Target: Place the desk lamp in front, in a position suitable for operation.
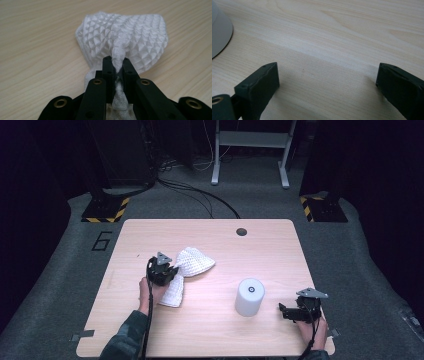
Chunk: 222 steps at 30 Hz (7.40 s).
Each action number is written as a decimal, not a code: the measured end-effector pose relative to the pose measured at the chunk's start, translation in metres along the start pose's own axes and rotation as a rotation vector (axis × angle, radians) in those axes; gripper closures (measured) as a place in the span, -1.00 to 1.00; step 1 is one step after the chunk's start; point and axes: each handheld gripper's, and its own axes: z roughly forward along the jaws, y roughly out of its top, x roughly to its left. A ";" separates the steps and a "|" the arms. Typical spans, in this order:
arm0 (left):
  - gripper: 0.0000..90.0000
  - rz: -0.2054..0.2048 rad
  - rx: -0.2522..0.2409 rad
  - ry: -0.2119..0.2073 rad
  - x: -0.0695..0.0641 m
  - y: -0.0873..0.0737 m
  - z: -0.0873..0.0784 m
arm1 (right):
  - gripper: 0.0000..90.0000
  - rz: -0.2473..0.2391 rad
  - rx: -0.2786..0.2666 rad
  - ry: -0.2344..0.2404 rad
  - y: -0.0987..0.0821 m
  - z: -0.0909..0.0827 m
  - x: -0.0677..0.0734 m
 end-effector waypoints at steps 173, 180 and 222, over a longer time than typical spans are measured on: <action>-1.00 -0.132 0.061 0.126 0.019 -0.134 -0.085 | -0.82 -0.193 -0.346 0.305 0.036 0.010 0.111; -1.00 -0.131 0.065 0.127 0.019 -0.134 -0.085 | -0.82 -0.190 -0.384 0.294 0.037 0.003 0.109; -1.00 -0.132 0.064 0.123 0.019 -0.134 -0.085 | -0.82 -0.275 -0.345 0.416 0.097 0.062 0.155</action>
